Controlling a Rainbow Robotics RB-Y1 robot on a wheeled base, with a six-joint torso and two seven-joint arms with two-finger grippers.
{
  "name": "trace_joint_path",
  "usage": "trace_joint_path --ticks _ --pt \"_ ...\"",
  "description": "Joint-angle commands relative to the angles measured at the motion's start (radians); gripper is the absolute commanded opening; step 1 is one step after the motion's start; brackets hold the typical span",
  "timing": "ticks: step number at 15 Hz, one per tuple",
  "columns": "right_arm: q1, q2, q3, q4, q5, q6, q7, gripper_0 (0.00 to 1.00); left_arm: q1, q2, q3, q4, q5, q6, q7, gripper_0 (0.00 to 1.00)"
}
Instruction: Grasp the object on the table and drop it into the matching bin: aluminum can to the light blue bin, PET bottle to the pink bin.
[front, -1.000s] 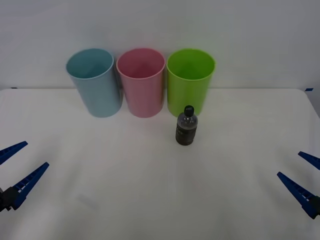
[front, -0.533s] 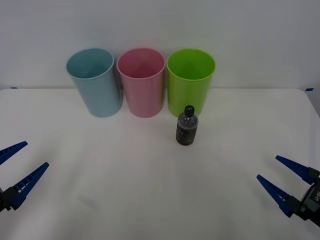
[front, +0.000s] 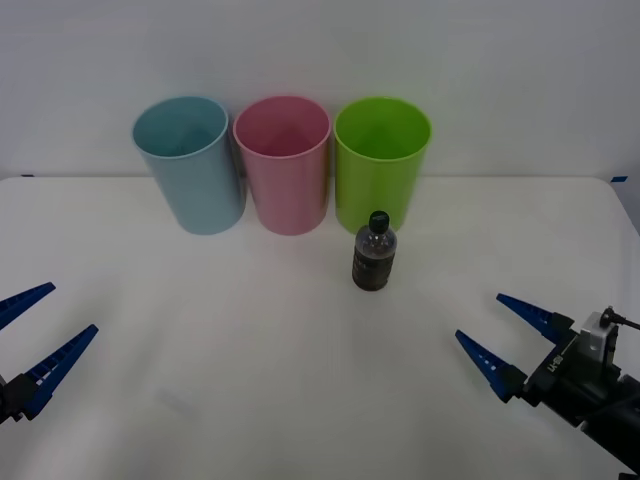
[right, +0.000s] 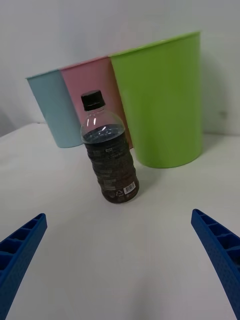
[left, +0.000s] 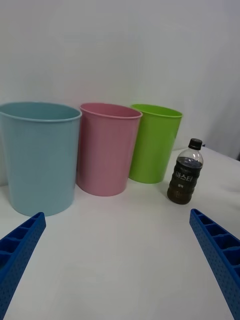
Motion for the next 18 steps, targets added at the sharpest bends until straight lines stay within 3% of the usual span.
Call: trace_joint_path --ticks 1,5,10,14,18 --pt "-0.034 0.000 0.073 0.000 -0.010 0.113 0.102 1.00 0.000 0.000 0.000 0.000 0.000 0.000 0.000 1.00" --pt "-0.080 0.000 0.181 0.000 -0.023 0.255 0.194 1.00 0.000 0.000 0.000 0.000 0.000 0.000 0.000 1.00" --pt "-0.126 0.035 0.263 0.000 -0.017 0.370 0.202 1.00 0.000 0.000 0.000 0.000 0.000 0.000 0.000 1.00" --pt "-0.161 0.109 0.277 0.001 0.074 0.450 0.196 1.00 0.000 0.000 0.000 0.000 0.000 0.000 0.000 1.00" --pt "-0.209 0.117 0.374 0.001 0.077 0.602 0.200 1.00 0.000 0.000 0.000 0.000 0.000 0.000 0.000 1.00"
